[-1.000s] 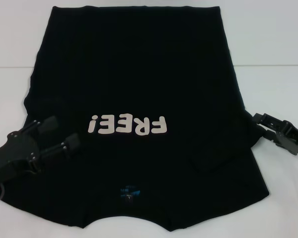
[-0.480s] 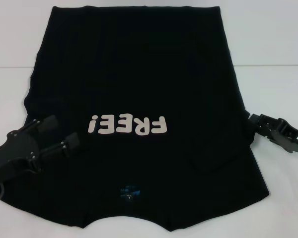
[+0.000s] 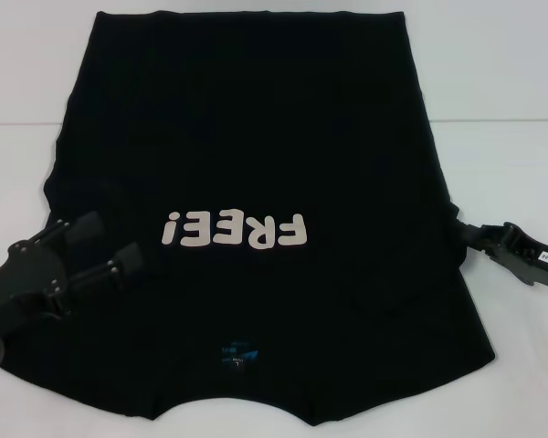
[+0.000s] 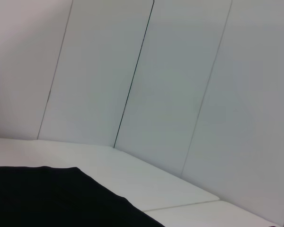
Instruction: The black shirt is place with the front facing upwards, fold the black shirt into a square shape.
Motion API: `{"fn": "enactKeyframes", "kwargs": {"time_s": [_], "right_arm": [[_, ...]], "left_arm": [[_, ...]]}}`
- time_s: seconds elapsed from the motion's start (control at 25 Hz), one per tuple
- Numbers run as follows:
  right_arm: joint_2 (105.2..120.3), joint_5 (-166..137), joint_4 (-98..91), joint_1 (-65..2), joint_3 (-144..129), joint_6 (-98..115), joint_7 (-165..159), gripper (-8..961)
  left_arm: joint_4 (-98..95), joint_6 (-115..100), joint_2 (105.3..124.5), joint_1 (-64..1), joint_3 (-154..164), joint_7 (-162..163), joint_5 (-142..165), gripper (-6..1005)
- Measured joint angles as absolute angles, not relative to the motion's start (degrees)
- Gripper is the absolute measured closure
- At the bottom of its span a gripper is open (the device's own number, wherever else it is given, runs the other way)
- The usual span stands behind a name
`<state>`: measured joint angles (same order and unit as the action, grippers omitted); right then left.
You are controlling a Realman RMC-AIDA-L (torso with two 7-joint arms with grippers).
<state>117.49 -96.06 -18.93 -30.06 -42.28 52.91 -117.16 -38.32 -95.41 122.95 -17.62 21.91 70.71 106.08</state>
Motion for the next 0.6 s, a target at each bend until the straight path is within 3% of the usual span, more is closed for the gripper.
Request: {"fn": "enactKeyframes", "kwargs": {"time_s": [0.16, 0.6], "right_arm": [[117.5, -96.06, -18.97, -30.1, -42.72, 52.96, -117.22, 783], [117.5, -95.82, -19.06, -30.07, -42.47, 54.07, -117.15, 933]], "left_arm": [[-38.32, -95.58, 122.95, -17.59, 21.52, 70.72, 106.08, 92], [-38.32, -95.93, 122.95, -17.48, 21.43, 70.71, 106.08, 91]]}}
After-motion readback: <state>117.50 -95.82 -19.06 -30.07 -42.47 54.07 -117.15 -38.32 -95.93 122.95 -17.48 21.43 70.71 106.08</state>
